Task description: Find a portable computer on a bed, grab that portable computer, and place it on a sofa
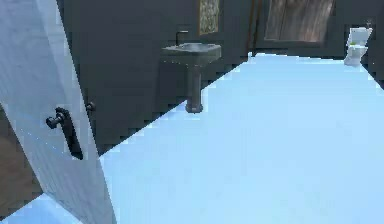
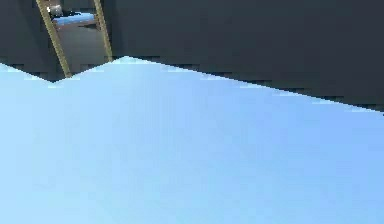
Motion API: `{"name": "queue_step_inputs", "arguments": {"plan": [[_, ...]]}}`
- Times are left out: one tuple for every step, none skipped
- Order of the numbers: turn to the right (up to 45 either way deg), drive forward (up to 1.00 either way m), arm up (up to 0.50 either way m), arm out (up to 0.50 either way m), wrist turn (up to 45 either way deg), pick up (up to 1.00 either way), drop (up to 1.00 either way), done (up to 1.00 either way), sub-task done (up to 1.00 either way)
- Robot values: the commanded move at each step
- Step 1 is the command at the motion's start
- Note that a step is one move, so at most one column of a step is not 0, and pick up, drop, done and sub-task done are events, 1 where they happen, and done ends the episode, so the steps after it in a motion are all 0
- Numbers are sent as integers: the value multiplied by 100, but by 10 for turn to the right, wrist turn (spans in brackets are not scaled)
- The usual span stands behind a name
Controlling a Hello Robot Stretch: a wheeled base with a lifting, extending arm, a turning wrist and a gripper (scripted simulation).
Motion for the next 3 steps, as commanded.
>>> {"name": "queue_step_inputs", "arguments": {"plan": [[450,0,0,0,0,0,0,0,0],[150,0,0,0,0,0,0,0,0],[0,100,0,0,0,0,0,0,0]]}}
